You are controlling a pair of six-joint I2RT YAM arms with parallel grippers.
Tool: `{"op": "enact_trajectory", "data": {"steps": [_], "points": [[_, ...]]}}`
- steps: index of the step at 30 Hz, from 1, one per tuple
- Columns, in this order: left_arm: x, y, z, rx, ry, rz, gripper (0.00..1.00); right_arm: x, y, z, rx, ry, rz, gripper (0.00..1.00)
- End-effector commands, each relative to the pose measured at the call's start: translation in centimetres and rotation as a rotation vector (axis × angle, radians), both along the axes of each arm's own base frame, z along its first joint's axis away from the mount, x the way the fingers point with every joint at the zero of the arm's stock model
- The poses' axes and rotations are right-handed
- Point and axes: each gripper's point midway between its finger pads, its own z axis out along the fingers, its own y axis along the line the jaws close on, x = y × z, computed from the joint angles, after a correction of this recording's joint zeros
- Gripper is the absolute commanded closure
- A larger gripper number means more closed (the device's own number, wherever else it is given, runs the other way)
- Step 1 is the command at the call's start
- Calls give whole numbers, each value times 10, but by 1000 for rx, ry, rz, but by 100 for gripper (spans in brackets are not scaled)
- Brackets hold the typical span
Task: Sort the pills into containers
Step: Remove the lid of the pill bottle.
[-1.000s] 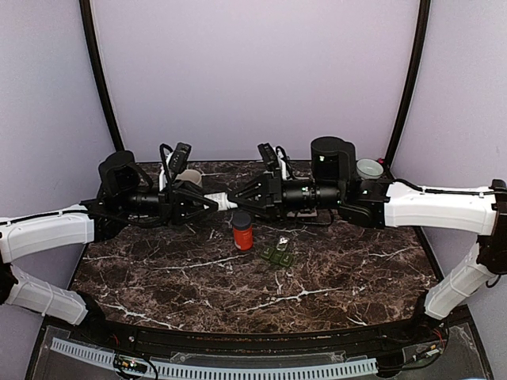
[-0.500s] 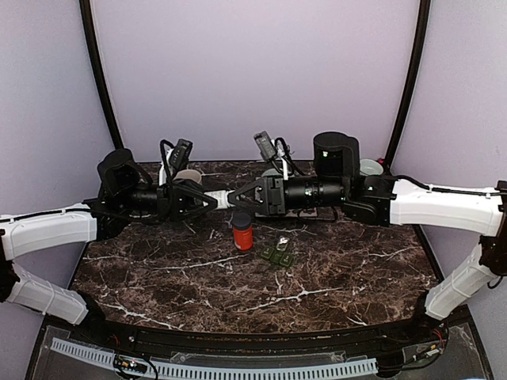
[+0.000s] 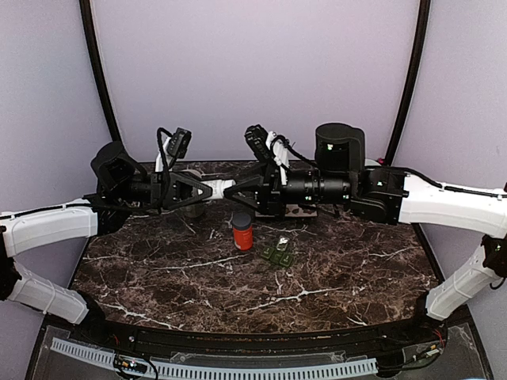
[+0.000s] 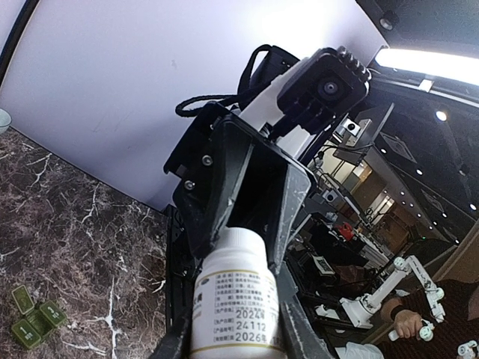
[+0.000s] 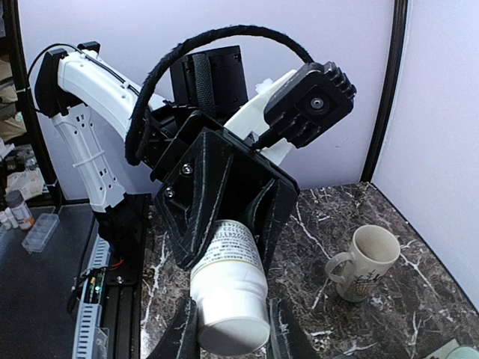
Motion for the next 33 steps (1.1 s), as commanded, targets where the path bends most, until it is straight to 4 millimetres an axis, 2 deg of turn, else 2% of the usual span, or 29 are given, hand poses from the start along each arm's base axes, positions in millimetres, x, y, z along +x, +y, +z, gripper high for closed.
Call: {"op": "enact_trajectory", "data": {"steps": [1, 13, 17, 19, 20, 22, 25, 27, 33], "points": [[-18, 4, 40, -81, -88, -50, 100, 13, 9, -35, -128, -130, -67, 100], [-20, 4, 40, -90, -82, -72, 100, 7, 6, -32, -105, -167, -61, 100], [-20, 4, 40, -93, -81, -82, 100, 6, 5, -34, -111, -164, -60, 95], [-20, 4, 40, -94, -82, -83, 100, 5, 5, -35, -112, -158, -56, 88], [-20, 4, 41, -96, -84, -83, 100, 5, 6, -33, -109, -154, -55, 83], [-20, 4, 40, -94, -86, -83, 100, 5, 5, -31, -106, -145, -57, 65], [-20, 4, 39, -91, -87, -80, 100, 5, 4, -25, -88, -136, -62, 50], [-20, 3, 39, -89, -87, -79, 100, 4, 3, -21, -75, -133, -63, 45], [-17, 3, 36, -78, -105, -59, 100, 1, -1, -12, -46, -115, -66, 39]]}}
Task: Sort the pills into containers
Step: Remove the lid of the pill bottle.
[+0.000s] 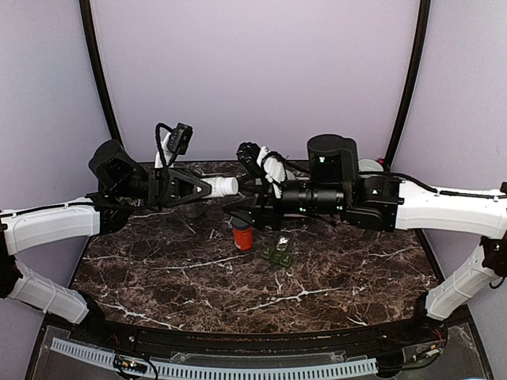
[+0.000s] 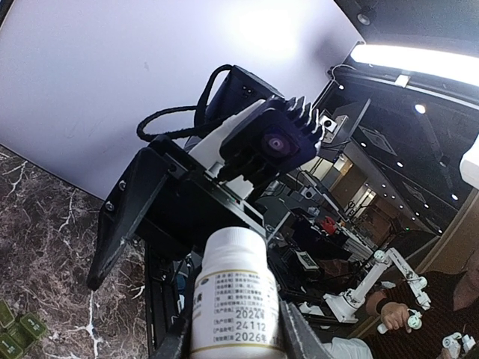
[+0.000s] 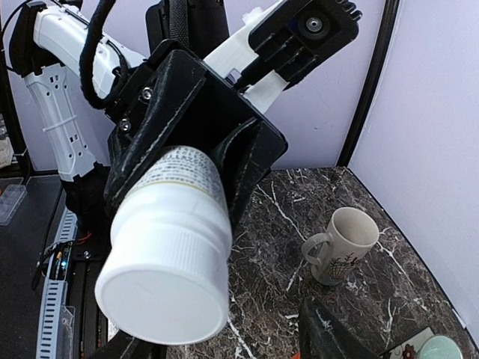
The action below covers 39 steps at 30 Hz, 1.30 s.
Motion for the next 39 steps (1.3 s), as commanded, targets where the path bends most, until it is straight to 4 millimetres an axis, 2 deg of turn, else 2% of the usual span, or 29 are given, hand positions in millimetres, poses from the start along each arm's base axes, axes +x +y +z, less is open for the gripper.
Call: {"op": "enact_trajectory", "data": {"steps": [1, 5, 10, 12, 17, 24, 30, 39], "points": [[-7, 4, 18, -36, -99, 8, 100, -3, -3, 12, 43, 20, -8, 39], [0, 3, 15, -22, -142, 61, 100, -4, -11, 14, 60, 81, -34, 38], [9, 2, 11, -27, -198, 121, 100, -10, -22, 18, 112, 249, -60, 37], [12, 1, 12, -34, -224, 142, 100, -13, -26, 10, 121, 348, -76, 37], [17, -2, 10, -50, -265, 157, 100, -20, -35, 21, 214, 601, -93, 37], [20, -5, -2, -39, -281, 150, 100, -6, -45, 30, 359, 965, -80, 39], [21, -4, -9, -11, -289, 165, 100, 10, -43, 36, 406, 1102, -84, 39], [24, -3, -16, 23, -302, 189, 100, 15, -30, 42, 394, 1157, -68, 40]]}}
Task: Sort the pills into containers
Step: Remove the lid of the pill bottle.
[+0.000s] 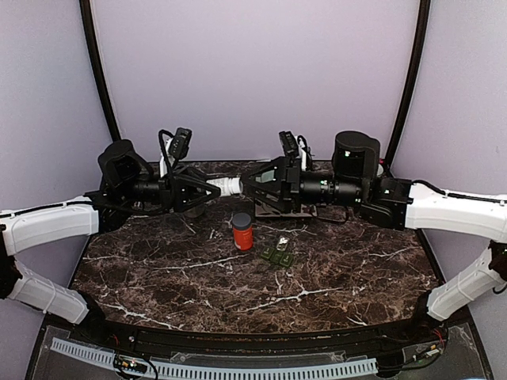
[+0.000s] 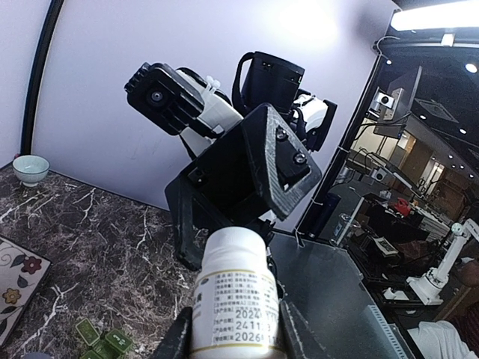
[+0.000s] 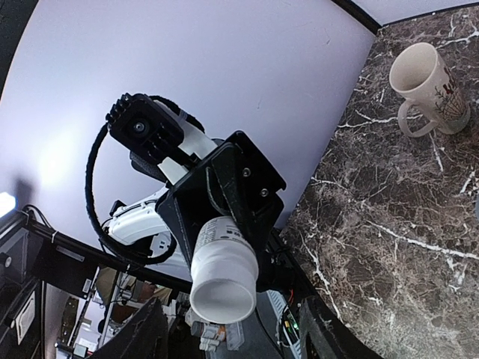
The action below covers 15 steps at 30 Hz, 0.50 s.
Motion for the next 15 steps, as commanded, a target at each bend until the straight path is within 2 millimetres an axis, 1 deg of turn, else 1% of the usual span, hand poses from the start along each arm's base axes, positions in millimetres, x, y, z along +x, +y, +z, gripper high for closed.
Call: {"op": "enact_trajectory", "data": {"steps": [1, 4, 6, 15], "points": [[-4, 4, 8, -7, -57, 15, 100, 0, 4, 27, 63, 4, 21, 40], [-3, 3, 6, -1, -58, 21, 100, 0, 5, 20, 45, 13, 22, 40], [-2, 3, 6, 0, -59, 22, 100, 1, 8, 29, 54, 6, 27, 41], [0, 2, 8, 2, -65, 25, 100, 2, 15, 19, 34, 25, 43, 43]]}}
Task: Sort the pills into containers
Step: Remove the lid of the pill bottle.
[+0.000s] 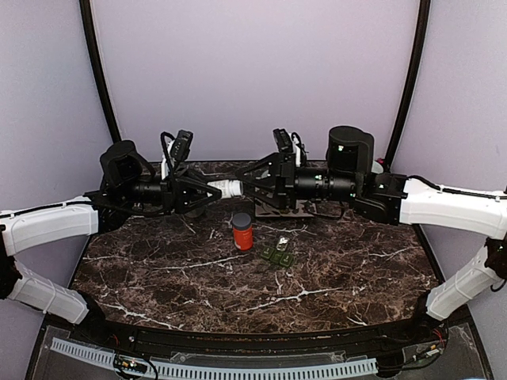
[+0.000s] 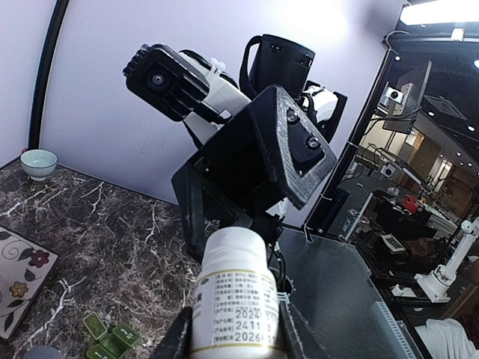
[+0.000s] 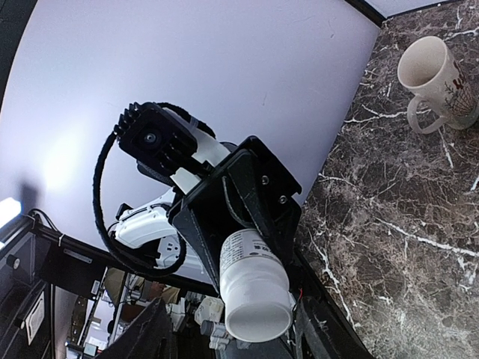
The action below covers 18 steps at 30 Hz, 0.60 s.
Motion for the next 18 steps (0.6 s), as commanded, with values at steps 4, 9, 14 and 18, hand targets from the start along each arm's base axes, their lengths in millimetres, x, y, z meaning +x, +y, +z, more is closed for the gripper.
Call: {"op": "enact_trajectory", "data": {"steps": [4, 9, 14, 18], "points": [[-3, 2, 17, -25, -58, 1, 100, 1, 5, 9, 18, -6, 14, 44], [-2, 1, 16, -22, -57, 0, 100, 0, 8, 9, 14, -8, 26, 48], [0, 0, 15, -20, -58, 2, 100, -1, 12, 6, 0, -10, 37, 57], [1, -1, 14, -18, -55, 6, 100, -2, 15, 5, -18, -22, 42, 70]]}}
